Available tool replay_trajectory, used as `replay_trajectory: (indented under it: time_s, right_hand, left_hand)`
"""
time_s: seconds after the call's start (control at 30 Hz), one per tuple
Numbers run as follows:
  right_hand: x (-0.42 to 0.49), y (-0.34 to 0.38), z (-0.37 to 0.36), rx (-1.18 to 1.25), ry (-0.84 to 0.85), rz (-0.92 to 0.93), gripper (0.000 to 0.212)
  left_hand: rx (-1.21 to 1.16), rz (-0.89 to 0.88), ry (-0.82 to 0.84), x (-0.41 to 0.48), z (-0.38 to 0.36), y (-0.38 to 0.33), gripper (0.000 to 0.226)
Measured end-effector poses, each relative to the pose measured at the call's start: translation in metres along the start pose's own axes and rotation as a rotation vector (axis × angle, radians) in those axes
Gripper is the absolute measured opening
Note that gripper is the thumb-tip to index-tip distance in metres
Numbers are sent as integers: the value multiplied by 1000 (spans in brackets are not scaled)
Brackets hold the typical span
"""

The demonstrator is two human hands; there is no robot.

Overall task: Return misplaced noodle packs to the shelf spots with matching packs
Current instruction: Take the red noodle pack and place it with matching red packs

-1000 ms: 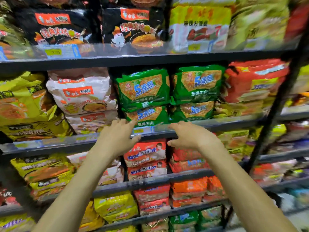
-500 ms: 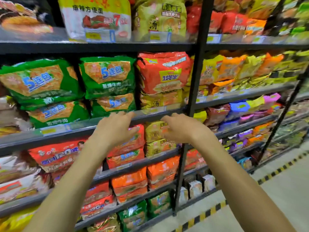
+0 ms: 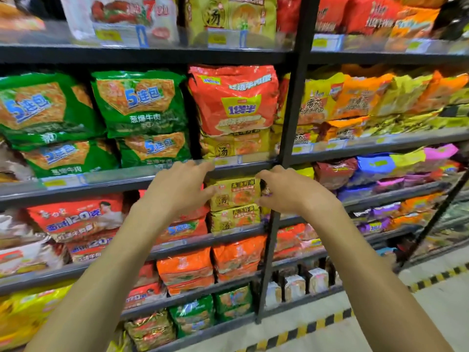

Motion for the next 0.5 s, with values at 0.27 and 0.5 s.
replay_trajectory:
  time_s: [0.27,0.5]
  right_hand:
    - [31,-27,16,51,-32,24,67]
    - [75,-51,42,31,-130,44,65]
  left_hand:
    - [57,66,-54,32,8,12,52]
    - [46,108,-117,73,22,23,52]
Point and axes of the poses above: each hand's wrist, its own x-axis towards the middle knuckle, its own z-axis out of the back of the hand, y = z × x, the point moved 10 cm from there along x, towards the middle knuckle, and after that the axes turned 8 degrees about -z, right-handed, at the moved point
